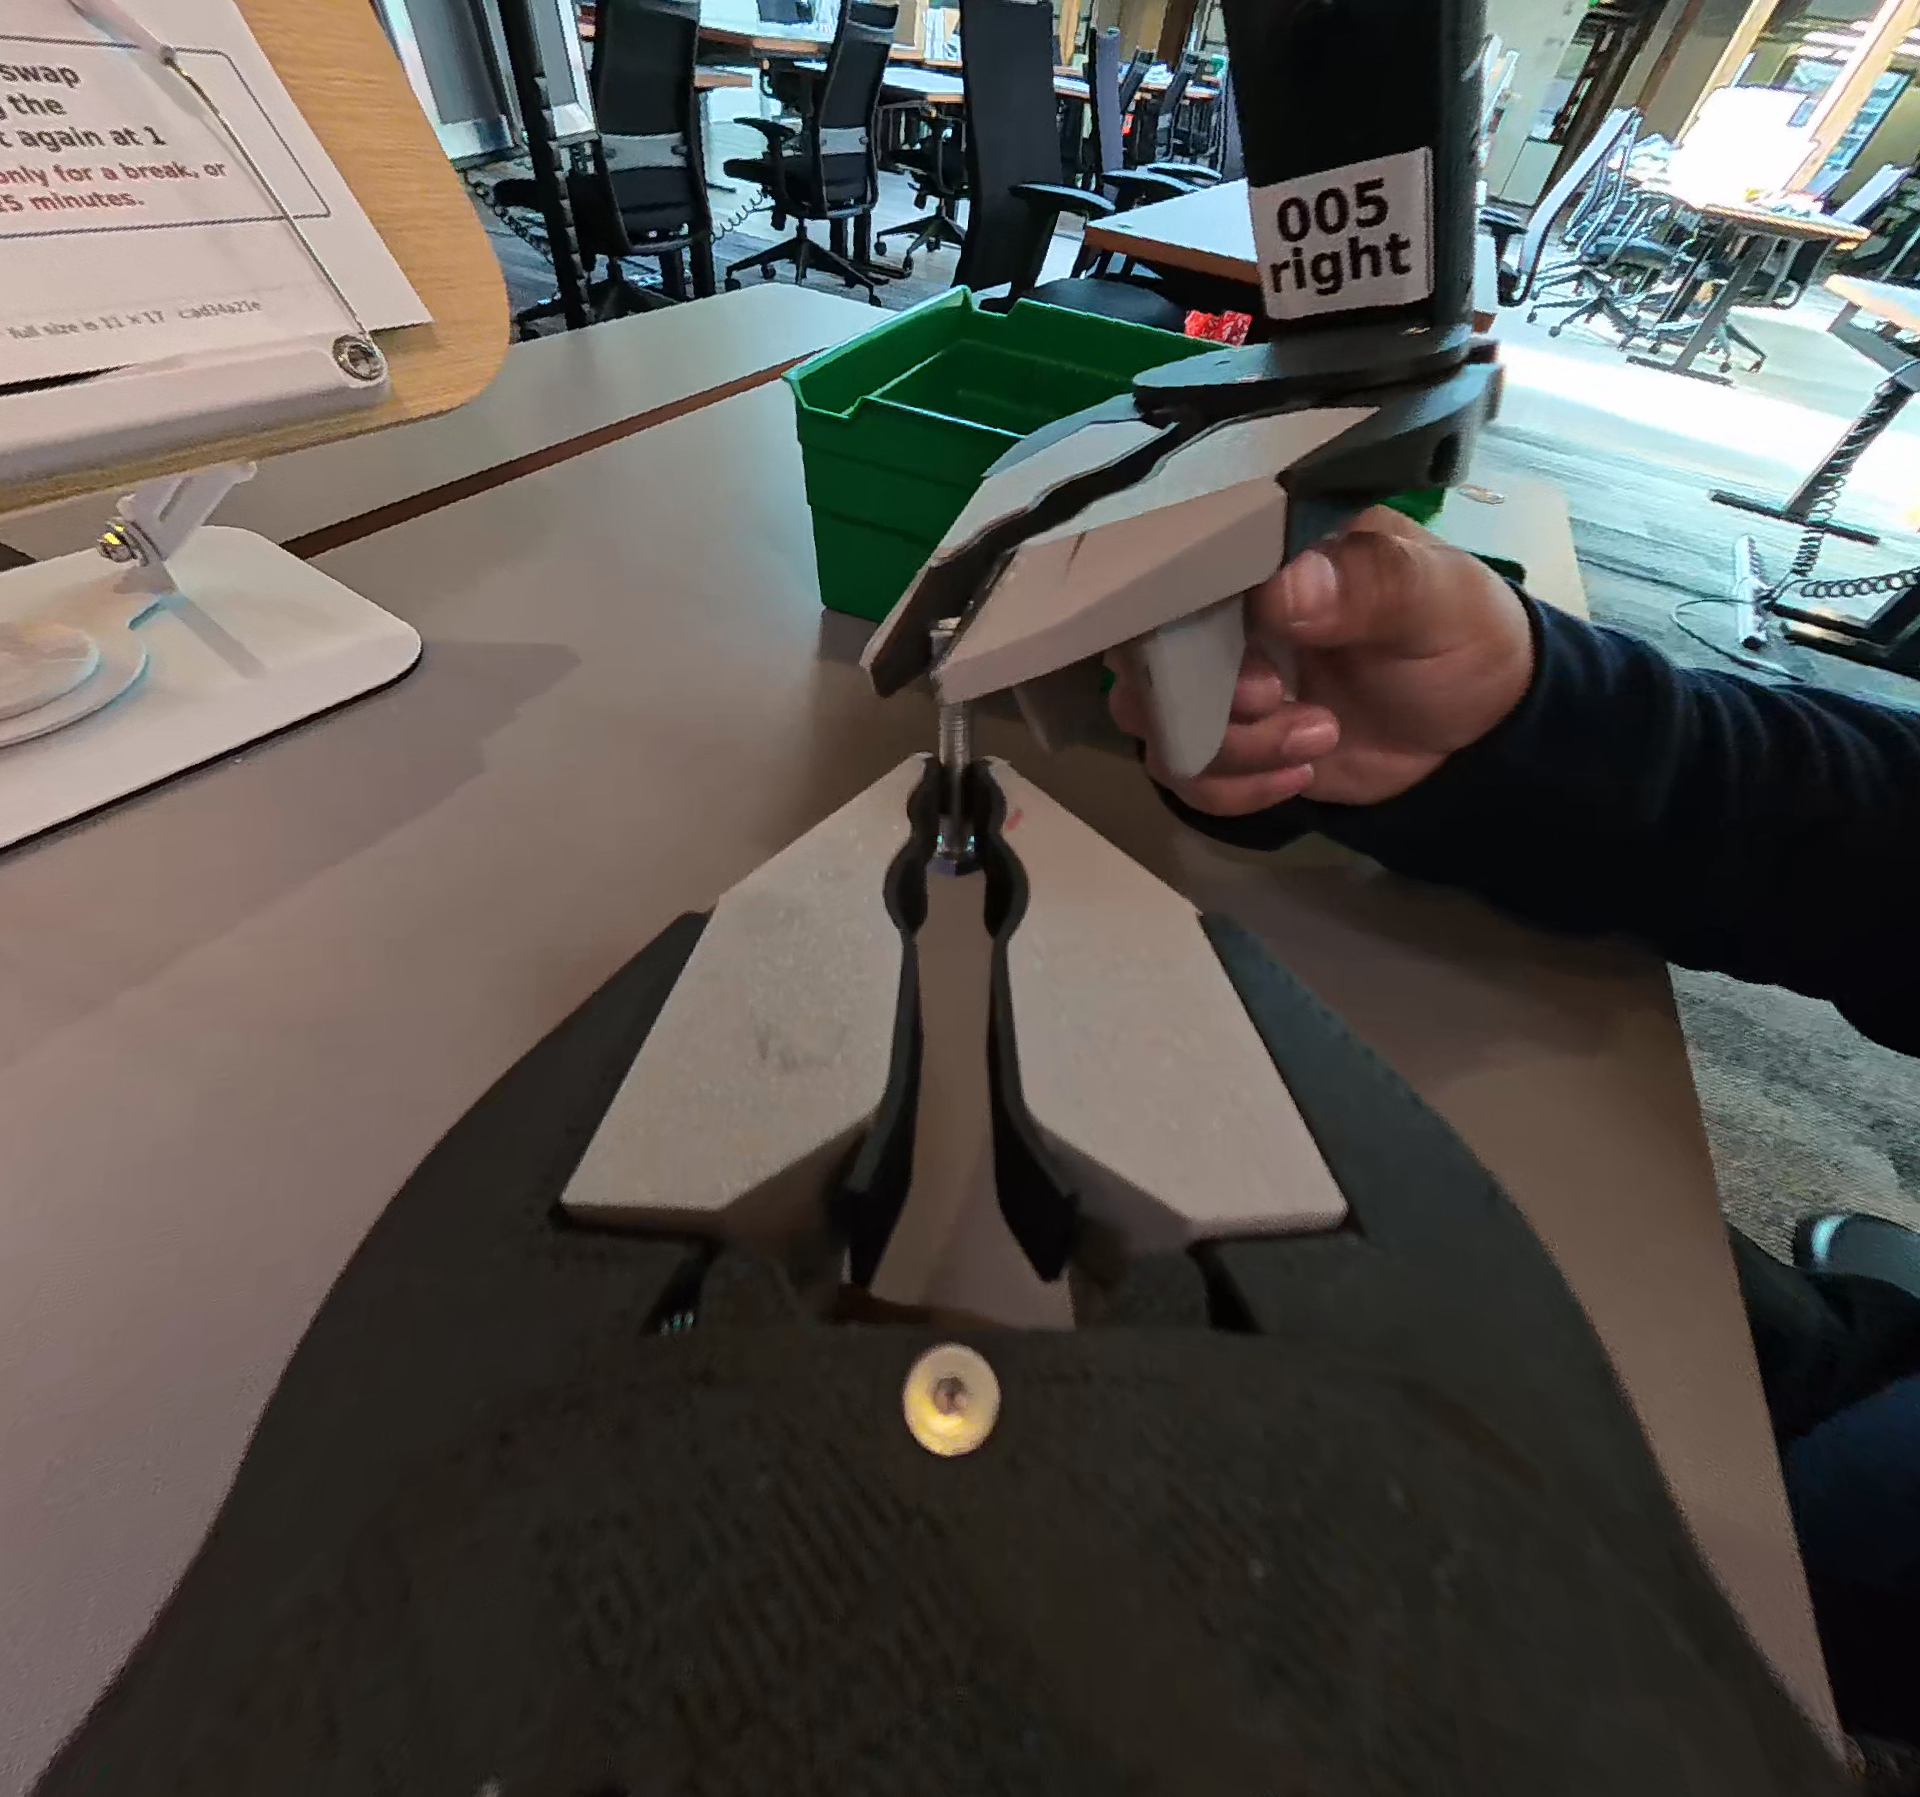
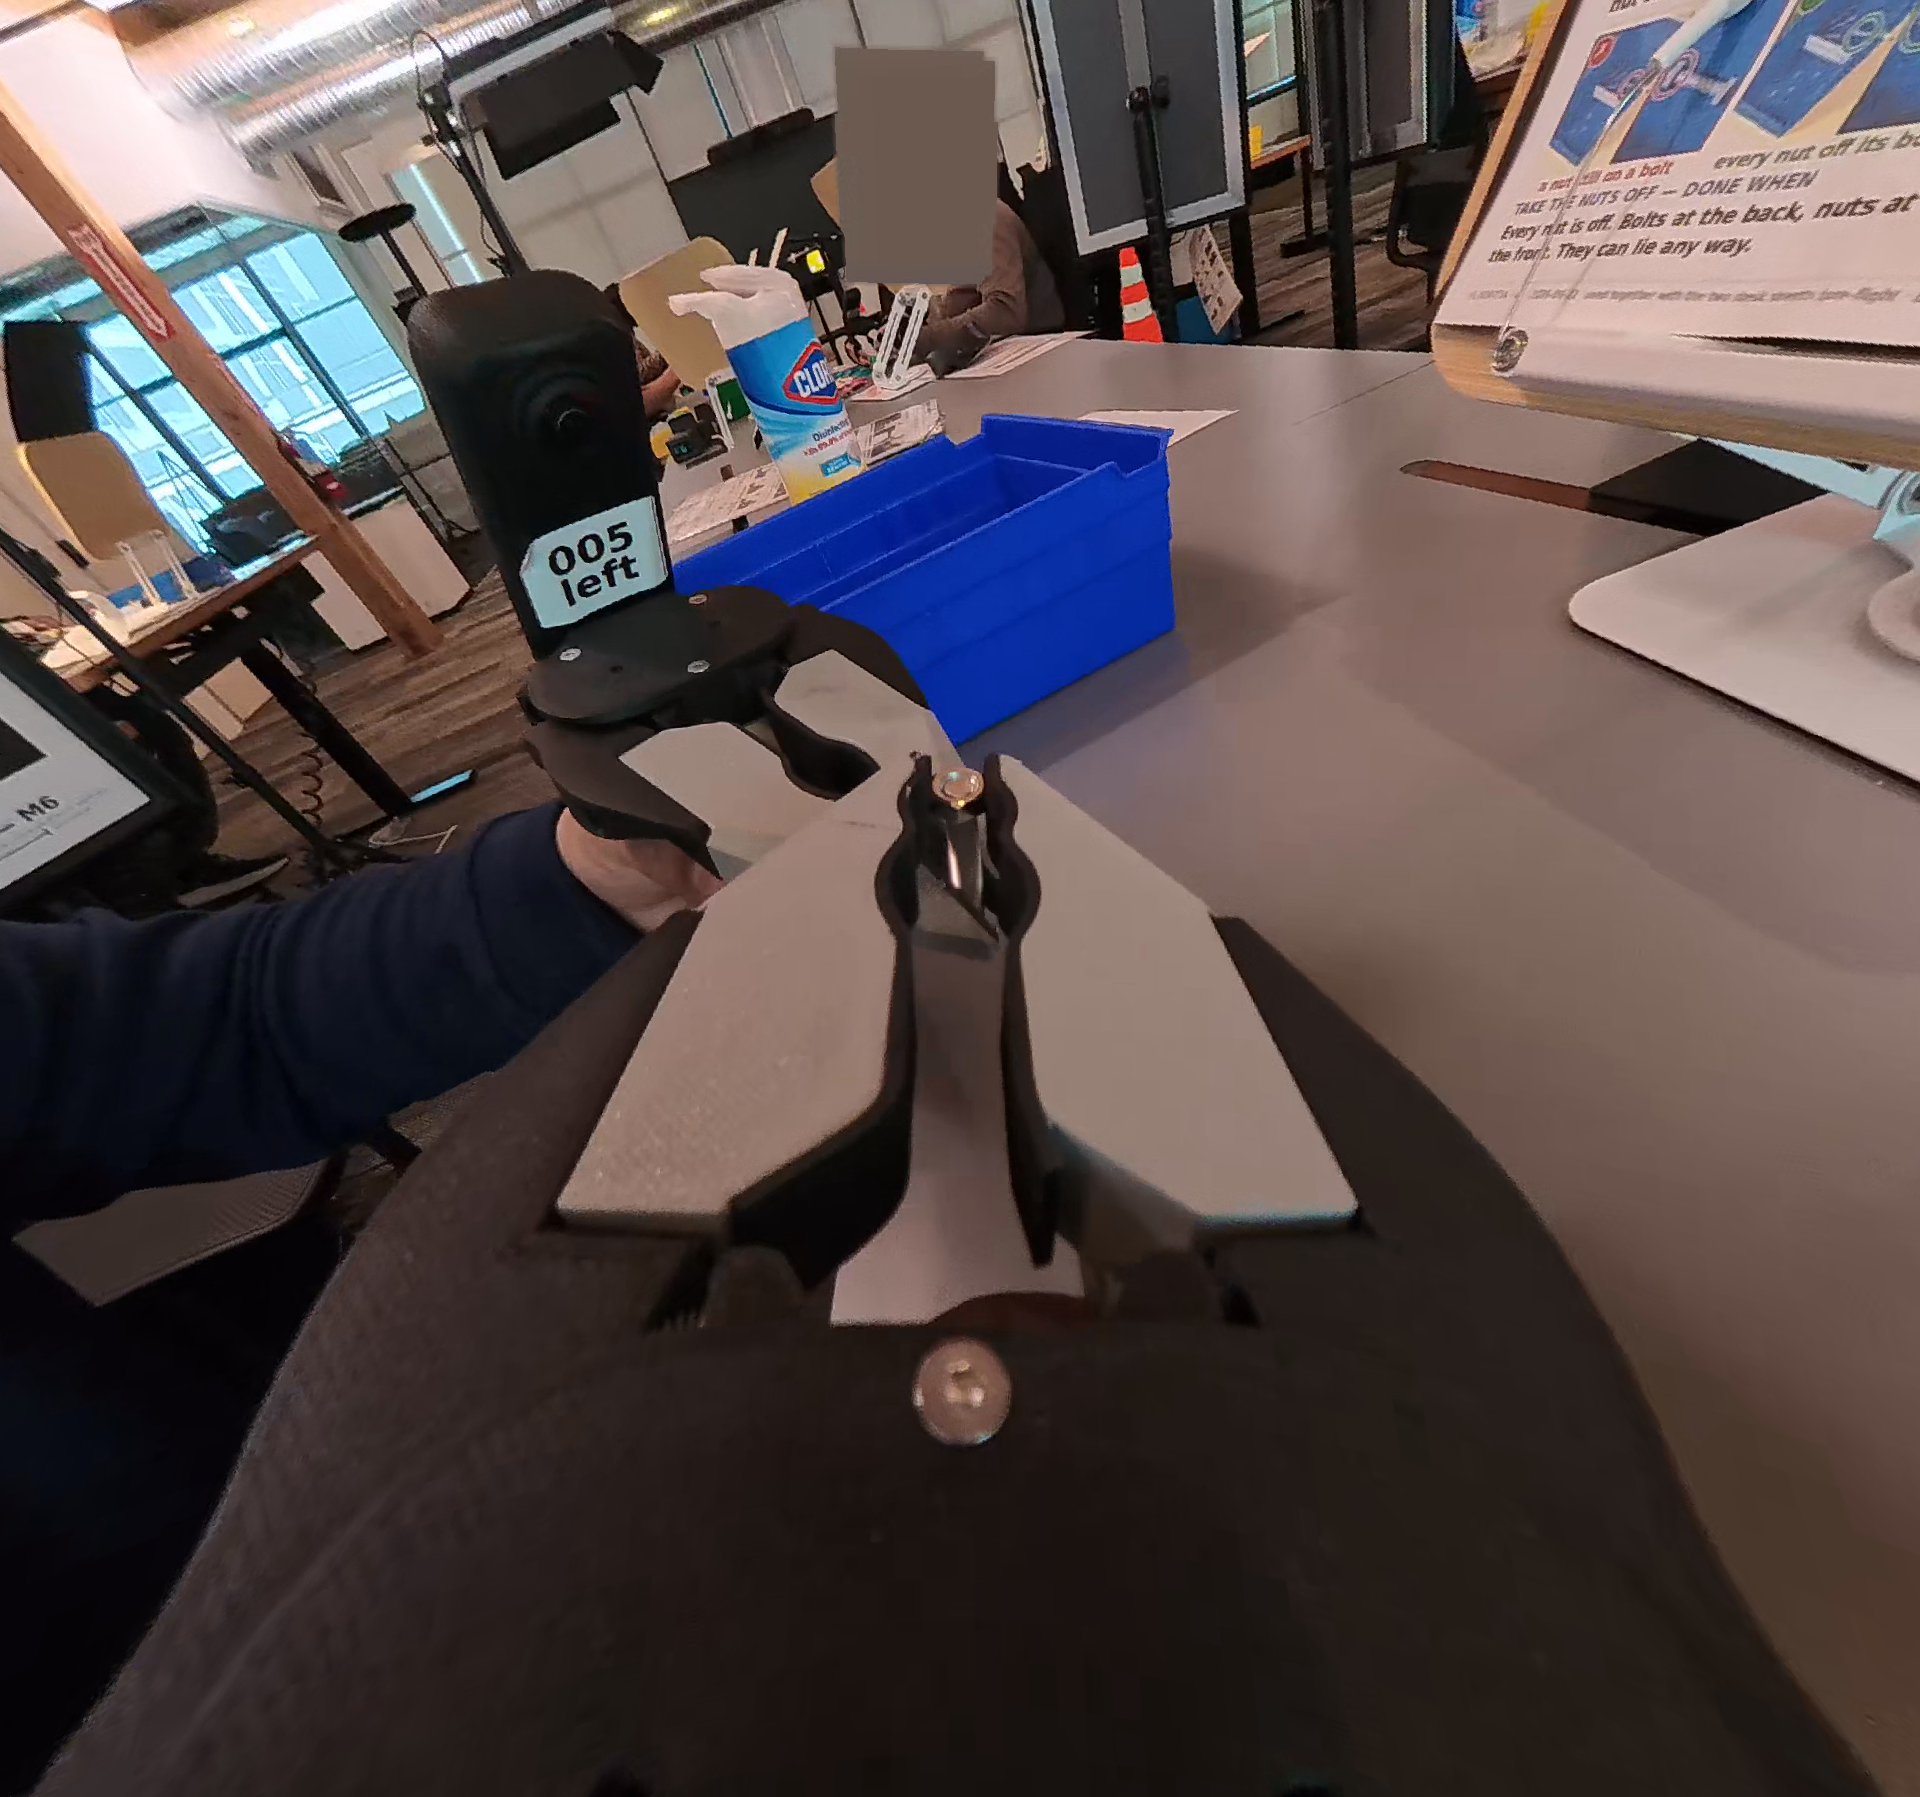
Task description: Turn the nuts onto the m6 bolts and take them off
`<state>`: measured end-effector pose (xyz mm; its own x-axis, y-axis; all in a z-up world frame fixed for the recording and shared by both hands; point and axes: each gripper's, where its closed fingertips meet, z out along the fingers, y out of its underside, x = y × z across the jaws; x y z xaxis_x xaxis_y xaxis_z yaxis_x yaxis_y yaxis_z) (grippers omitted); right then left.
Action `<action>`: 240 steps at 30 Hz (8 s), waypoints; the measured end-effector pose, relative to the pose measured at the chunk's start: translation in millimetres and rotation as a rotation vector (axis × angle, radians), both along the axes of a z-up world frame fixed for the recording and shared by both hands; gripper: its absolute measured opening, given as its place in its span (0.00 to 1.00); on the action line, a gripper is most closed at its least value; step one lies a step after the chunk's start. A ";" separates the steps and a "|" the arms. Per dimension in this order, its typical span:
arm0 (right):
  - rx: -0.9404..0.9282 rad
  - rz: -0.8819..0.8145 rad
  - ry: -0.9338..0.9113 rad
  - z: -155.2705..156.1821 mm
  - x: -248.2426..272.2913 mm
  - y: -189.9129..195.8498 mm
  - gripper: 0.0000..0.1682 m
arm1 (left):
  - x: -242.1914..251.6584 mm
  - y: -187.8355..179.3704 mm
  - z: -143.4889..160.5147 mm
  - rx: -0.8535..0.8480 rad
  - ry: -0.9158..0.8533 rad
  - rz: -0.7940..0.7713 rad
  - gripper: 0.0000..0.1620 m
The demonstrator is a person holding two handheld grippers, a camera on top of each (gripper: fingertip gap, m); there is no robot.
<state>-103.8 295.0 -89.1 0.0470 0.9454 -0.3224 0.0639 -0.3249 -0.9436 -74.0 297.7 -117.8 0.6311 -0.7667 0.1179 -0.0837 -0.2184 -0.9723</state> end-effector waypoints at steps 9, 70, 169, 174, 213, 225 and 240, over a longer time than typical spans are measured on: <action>0.068 -0.071 0.020 9.6 4.4 5.4 0.16 | -18.3 11.8 3.4 0.001 -0.020 0.098 0.01; 0.094 -0.077 -0.007 2.4 -1.2 4.0 0.11 | -8.7 10.3 -1.7 0.006 -0.004 0.087 0.01; 0.012 -0.204 -1.190 -39.6 148.1 25.8 0.04 | -21.0 13.1 -8.8 -0.054 -0.025 0.102 0.01; 0.049 -0.397 -1.097 10.7 219.8 26.0 0.04 | -15.2 10.3 -10.8 -0.058 -0.023 0.075 0.01; 0.071 -0.108 -0.648 -21.8 48.7 -19.6 0.01 | 37.9 -19.9 -12.8 0.048 0.050 -0.056 0.03; 0.056 -0.233 -0.657 1.7 92.2 13.9 0.01 | 27.8 -17.8 15.6 0.098 -0.122 -0.034 0.18; 0.074 -0.845 -1.020 2.6 290.1 181.7 0.15 | 24.4 -8.5 -4.7 0.076 0.000 0.020 0.16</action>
<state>186.3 476.7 -86.5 0.8140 0.5199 0.2590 0.5550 -0.5646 -0.6109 -49.6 289.2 -122.5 0.6463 -0.7607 0.0601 -0.0802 -0.1460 -0.9860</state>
